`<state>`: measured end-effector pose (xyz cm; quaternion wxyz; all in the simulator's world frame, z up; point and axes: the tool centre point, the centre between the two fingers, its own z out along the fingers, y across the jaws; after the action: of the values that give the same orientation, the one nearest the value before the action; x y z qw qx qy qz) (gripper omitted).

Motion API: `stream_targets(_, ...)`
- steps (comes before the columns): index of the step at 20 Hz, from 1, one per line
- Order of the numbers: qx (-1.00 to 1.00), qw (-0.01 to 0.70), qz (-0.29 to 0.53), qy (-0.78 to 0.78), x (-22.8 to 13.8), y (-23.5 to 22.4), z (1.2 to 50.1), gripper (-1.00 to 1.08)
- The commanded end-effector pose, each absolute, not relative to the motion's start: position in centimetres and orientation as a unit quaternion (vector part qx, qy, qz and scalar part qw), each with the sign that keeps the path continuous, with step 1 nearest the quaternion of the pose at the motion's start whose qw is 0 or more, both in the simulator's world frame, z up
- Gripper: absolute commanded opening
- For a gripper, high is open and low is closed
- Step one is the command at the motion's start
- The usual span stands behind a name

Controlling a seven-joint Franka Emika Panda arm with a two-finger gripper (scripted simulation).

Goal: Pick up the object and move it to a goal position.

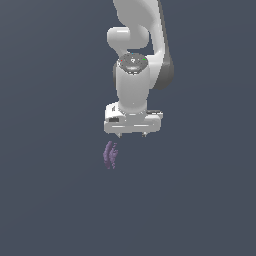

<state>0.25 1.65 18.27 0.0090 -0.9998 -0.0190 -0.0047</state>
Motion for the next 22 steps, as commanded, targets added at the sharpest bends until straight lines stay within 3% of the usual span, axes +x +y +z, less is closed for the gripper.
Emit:
stream_targets(1, -1.000, 0.009, -0.005, -0.019, 0.2, 1.7, 18.3, 1.00)
stream_targets(13, -0.999, 0.011, -0.021, -0.041, 0.5, 4.3, 19.6, 1.00)
stream_targets(22, -1.000, 0.009, -0.014, -0.006, 1.5, 0.2, 17.5, 1.00)
